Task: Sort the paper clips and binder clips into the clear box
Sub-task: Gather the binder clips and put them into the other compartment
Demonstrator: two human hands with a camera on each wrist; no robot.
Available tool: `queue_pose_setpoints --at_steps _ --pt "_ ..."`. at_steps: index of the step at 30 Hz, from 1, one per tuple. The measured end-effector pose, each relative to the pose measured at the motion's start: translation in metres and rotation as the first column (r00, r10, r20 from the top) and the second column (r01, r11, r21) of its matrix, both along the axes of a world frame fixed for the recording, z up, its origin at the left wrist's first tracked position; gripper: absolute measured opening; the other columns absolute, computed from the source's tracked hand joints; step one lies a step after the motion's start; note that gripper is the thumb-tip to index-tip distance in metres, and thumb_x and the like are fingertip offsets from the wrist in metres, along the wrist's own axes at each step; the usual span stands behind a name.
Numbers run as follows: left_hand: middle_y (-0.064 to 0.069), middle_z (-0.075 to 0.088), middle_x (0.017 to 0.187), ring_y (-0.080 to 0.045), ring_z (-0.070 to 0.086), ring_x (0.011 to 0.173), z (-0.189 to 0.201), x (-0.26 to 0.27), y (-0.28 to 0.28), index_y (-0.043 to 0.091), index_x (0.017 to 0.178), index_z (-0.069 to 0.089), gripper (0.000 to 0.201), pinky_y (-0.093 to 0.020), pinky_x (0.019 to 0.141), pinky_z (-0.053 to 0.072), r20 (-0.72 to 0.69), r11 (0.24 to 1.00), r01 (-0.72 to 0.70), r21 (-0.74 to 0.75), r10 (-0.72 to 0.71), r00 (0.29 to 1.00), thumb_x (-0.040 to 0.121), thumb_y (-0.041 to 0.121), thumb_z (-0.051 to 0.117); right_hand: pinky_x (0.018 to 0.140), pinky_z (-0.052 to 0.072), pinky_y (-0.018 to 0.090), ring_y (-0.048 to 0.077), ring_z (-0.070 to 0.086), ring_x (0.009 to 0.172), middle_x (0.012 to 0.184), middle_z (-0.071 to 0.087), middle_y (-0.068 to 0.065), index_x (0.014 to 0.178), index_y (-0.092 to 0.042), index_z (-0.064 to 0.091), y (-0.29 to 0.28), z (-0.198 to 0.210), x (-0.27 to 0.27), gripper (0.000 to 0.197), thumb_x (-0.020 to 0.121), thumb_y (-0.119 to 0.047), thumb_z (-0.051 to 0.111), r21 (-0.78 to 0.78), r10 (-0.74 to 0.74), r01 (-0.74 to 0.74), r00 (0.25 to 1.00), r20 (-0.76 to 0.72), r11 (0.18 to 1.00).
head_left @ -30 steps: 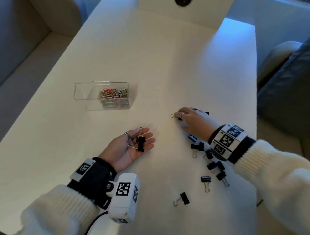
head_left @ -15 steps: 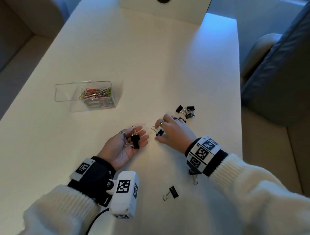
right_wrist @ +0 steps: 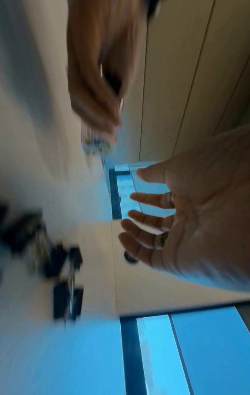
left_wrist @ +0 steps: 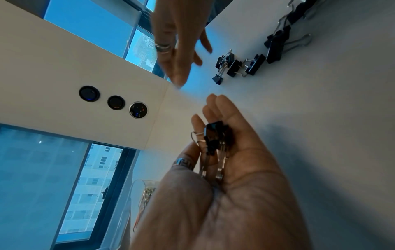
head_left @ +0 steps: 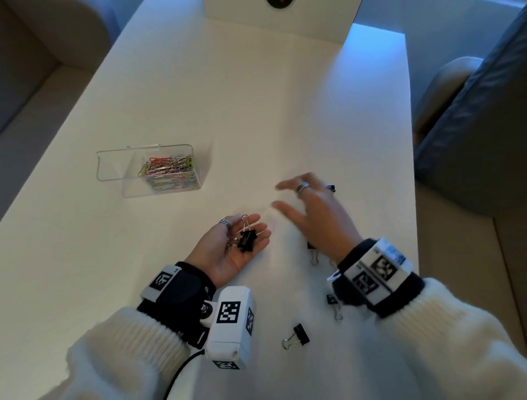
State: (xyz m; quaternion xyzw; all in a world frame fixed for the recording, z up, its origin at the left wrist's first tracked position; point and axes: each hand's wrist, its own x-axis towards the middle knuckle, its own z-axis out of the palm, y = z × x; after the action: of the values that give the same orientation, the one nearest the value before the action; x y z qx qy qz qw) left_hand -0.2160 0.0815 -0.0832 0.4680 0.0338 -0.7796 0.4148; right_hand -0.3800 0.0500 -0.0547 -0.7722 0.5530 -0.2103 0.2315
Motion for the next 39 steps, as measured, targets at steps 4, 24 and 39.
queue_pose_setpoints --at_steps 4,24,39 --pt "-0.013 0.068 0.065 -0.023 0.068 0.055 0.000 0.001 -0.002 0.003 0.062 0.071 0.048 -0.029 0.053 0.058 -0.004 1.000 0.021 -0.009 -0.021 1.000 0.095 0.021 0.040 0.091 0.044 0.036 0.025 0.050 0.108 0.133 0.029 0.006 0.131 -0.024 0.040 -0.034 -0.008 -0.045 0.051 0.087 -0.044 0.054 0.201 -0.133 0.229 0.906 -0.401 0.952" --pt "-0.013 0.070 0.070 -0.025 0.069 0.060 -0.008 -0.013 -0.007 0.001 0.074 0.070 0.042 -0.032 0.061 0.058 0.035 0.999 0.047 -0.006 -0.047 0.998 0.095 0.017 0.037 0.069 0.041 0.015 0.008 0.049 0.071 0.106 0.052 0.006 0.103 -0.014 0.060 -0.041 -0.021 -0.070 0.024 0.080 -0.007 0.065 0.335 -0.186 0.215 0.976 -0.117 0.918" --pt "-0.010 0.064 0.066 -0.017 0.063 0.054 0.007 0.000 -0.007 0.001 0.072 0.065 0.047 -0.020 0.043 0.048 -0.138 0.985 0.044 -0.166 -0.068 0.988 0.098 0.012 0.027 0.076 0.047 0.029 0.020 0.054 0.079 0.101 0.053 0.006 0.108 -0.009 0.063 0.017 0.032 0.037 0.029 0.079 -0.010 0.062 0.295 0.279 -0.256 0.960 -0.037 0.920"
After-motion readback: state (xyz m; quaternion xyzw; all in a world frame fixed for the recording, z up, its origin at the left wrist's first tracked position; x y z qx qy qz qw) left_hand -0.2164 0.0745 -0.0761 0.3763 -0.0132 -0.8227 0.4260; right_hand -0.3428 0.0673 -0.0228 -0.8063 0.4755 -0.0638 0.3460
